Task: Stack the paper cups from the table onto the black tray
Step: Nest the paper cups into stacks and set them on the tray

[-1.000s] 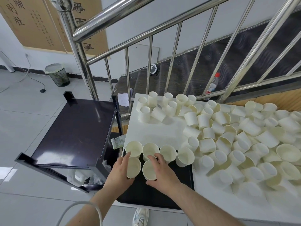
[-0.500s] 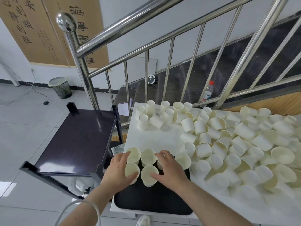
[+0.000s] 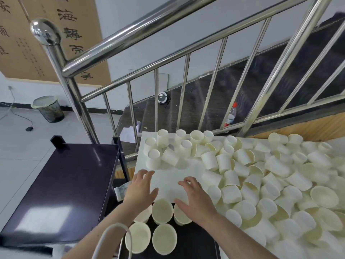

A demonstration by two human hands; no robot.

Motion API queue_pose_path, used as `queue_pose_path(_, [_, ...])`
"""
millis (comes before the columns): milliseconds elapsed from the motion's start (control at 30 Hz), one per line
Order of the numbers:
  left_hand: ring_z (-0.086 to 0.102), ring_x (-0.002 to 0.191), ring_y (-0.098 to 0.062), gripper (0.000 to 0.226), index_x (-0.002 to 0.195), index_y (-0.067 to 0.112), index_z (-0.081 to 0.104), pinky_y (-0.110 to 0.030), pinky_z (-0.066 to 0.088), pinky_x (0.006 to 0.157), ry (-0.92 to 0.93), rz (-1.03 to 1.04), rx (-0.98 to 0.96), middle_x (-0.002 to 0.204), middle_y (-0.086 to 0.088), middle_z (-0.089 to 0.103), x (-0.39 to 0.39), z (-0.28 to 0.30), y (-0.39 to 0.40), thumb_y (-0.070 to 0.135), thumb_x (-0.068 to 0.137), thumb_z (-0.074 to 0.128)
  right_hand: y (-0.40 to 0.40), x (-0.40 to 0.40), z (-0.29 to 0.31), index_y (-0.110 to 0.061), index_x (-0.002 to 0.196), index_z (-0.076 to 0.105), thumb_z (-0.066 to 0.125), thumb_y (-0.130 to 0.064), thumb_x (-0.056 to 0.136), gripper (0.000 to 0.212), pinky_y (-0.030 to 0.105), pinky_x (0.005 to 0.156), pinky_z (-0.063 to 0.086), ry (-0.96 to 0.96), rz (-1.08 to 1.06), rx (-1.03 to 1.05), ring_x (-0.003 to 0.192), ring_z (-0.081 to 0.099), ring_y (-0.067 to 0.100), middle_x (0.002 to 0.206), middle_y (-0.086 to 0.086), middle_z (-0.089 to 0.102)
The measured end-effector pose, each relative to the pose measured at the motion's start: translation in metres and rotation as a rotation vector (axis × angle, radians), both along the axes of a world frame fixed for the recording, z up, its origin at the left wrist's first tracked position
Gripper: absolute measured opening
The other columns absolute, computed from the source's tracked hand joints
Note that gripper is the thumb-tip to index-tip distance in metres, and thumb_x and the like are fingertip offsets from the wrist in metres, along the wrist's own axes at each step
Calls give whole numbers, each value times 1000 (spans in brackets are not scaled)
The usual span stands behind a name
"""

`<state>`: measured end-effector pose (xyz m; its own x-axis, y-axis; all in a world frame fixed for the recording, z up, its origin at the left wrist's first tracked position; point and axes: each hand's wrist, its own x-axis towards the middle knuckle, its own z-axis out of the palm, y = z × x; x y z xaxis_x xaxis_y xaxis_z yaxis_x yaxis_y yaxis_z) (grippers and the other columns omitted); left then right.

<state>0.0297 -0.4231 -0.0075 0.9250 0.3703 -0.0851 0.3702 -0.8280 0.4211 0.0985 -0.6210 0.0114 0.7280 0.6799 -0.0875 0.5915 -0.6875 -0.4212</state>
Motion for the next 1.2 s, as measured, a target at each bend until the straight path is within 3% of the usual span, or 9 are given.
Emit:
queue_pose_path(200, [30,136,-23,64,146,23,27,-35,44,100,61,15,-35,147,-3,26,49,-11,22,44,91,53,21,40,-10,-25,145,33,51,-42,95,56,24,97,44,43,-30,-84,134,30,10,145,-9,24])
queue_pose_path(467, [32,135,-19,62,145,24,31,-30,38,106,42,19,-132,147,1,29,46,-32,36,42,91,54,68,100,-25,-20,149,23,55,-38,95,65,31,98,43,75,-89,-181,134,31,18,149,-2,28])
queue_pose_path(733, [40,125,-11,56,142,29,33,-23,43,96,-15,12,-198,142,9,30,26,-37,38,40,91,53,104,140,-52,-17,155,5,58,-31,94,82,36,114,27,158,-149,-200,148,11,23,162,2,5])
queue_pose_path(867, [41,122,-9,54,141,30,36,-23,41,97,-48,23,-212,140,10,32,16,-39,38,40,90,53,117,148,-62,-15,152,13,62,-31,90,80,39,103,38,146,-192,-197,139,28,25,153,3,26])
queue_pose_path(967, [38,127,-8,54,140,30,37,-24,39,100,-58,38,-215,141,11,32,12,-39,40,40,90,52,119,149,-70,-16,143,27,64,-31,89,67,38,91,43,126,-239,-207,125,42,26,137,4,43])
queue_pose_path(1200, [39,126,-5,51,139,28,40,-20,40,99,-72,75,-223,140,12,36,5,-37,44,39,91,54,99,138,-77,-16,137,41,70,-32,83,63,35,89,46,258,-347,-59,114,52,23,128,2,51])
